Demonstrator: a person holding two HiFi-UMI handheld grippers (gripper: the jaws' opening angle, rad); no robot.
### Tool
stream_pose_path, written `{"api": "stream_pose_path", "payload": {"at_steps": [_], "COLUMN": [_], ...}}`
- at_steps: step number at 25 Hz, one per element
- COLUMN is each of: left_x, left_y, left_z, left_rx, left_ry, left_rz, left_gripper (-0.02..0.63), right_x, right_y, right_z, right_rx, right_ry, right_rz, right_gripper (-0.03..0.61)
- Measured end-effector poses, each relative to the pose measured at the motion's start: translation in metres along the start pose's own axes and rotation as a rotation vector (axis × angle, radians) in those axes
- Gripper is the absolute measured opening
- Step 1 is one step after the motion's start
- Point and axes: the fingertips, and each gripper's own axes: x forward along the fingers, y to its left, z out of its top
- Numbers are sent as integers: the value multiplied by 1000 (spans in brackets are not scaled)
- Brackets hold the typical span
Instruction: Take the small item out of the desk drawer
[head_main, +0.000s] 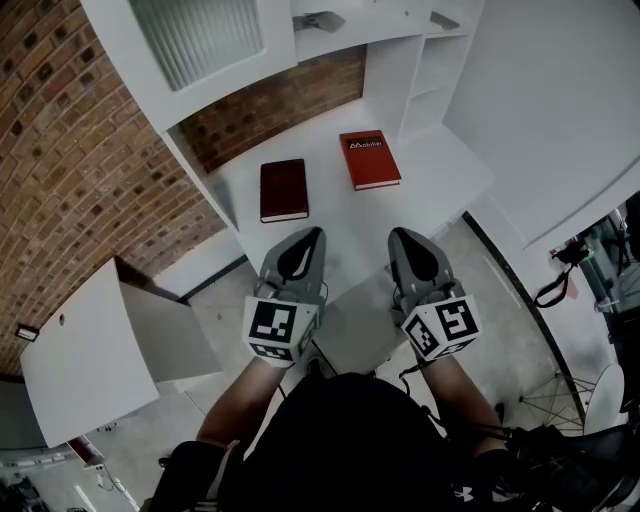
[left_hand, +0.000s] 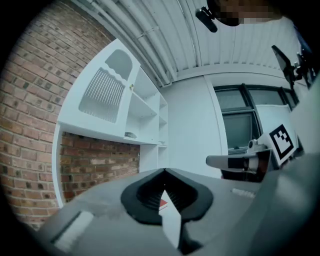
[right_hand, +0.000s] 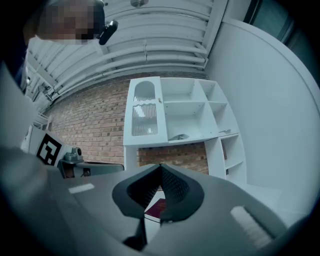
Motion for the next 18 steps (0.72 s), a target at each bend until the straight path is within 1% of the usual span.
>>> {"api": "stream_pose_path", "payload": {"at_steps": [3, 5, 8, 11, 18], "left_x": [0, 0, 1, 1, -3], "left_y": [4, 8, 17, 28, 50], "left_z": [3, 2, 1, 0, -8], "left_rx": [6, 0, -3, 3, -4], "left_ry": [-8, -6, -7, -6, 8], "left_rz": [3, 10, 25, 49, 97], "left_gripper": [3, 3, 3, 3, 3], "right_x": [-1, -2, -1, -1, -2], "right_y": [4, 6, 2, -11, -32], "right_z": [4, 6, 8, 10, 10], "right_rx": [-37, -74, -139, -196, -184], "right_ry": [-22, -29, -30, -26, -23], "right_rz": [29, 34, 23, -7, -47], "right_gripper": [2, 2, 2, 2, 2]}}
